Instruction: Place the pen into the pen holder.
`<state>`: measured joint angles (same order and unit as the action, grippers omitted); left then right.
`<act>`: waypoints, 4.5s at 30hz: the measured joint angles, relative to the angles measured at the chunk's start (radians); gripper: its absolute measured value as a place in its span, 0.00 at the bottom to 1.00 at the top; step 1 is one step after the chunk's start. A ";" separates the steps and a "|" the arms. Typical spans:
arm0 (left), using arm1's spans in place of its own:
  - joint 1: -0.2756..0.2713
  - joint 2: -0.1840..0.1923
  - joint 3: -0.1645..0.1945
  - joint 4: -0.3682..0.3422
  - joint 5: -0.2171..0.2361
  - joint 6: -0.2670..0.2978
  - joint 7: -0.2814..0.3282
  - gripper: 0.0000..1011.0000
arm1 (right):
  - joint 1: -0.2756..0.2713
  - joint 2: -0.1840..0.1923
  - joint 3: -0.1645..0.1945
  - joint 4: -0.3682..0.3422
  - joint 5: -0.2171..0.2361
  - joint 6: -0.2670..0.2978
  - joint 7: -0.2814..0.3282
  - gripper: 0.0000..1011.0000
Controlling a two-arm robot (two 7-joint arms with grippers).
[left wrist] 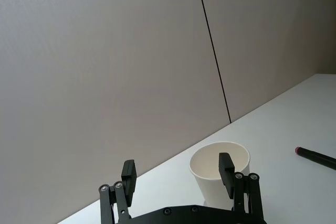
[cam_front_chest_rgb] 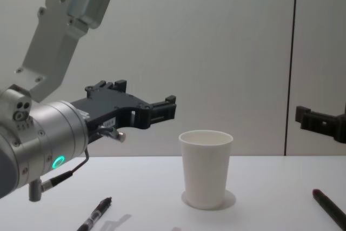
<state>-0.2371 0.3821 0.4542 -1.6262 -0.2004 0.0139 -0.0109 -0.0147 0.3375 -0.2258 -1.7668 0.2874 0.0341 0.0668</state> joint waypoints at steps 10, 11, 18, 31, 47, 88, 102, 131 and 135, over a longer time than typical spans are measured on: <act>0.000 0.000 0.000 0.000 0.000 0.000 0.000 0.99 | 0.000 0.000 0.000 0.000 0.000 0.000 0.000 0.99; 0.000 0.000 0.000 0.000 0.000 0.000 0.000 0.99 | 0.000 0.000 0.000 0.000 0.000 0.000 0.000 0.99; 0.000 0.000 0.000 0.000 0.000 0.000 0.000 0.99 | 0.000 0.000 0.000 0.000 0.000 0.000 0.000 0.99; 0.000 0.000 0.000 0.000 0.000 0.000 0.000 0.99 | 0.000 0.000 0.000 0.000 0.000 0.000 0.000 0.99; 0.000 0.000 0.000 0.000 0.000 0.000 0.000 0.99 | 0.000 0.000 0.000 0.000 0.000 0.000 0.000 0.99; 0.000 0.000 0.000 0.000 0.000 0.000 0.000 0.99 | 0.177 -0.019 0.047 0.035 0.077 0.423 0.017 0.99; 0.000 0.000 0.000 0.000 0.000 0.000 0.000 0.99 | 0.267 -0.043 0.052 0.078 0.080 0.591 0.012 0.99; 0.000 0.000 0.000 0.000 0.000 0.000 0.000 0.99 | 0.382 -0.112 0.069 0.219 0.129 0.830 -0.102 0.99; 0.000 0.000 0.000 0.000 0.000 0.000 0.000 0.99 | 0.400 -0.123 0.071 0.255 0.133 0.843 -0.112 0.99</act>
<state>-0.2371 0.3821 0.4542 -1.6262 -0.2004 0.0139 -0.0109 0.3856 0.2149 -0.1551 -1.5120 0.4199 0.8776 -0.0455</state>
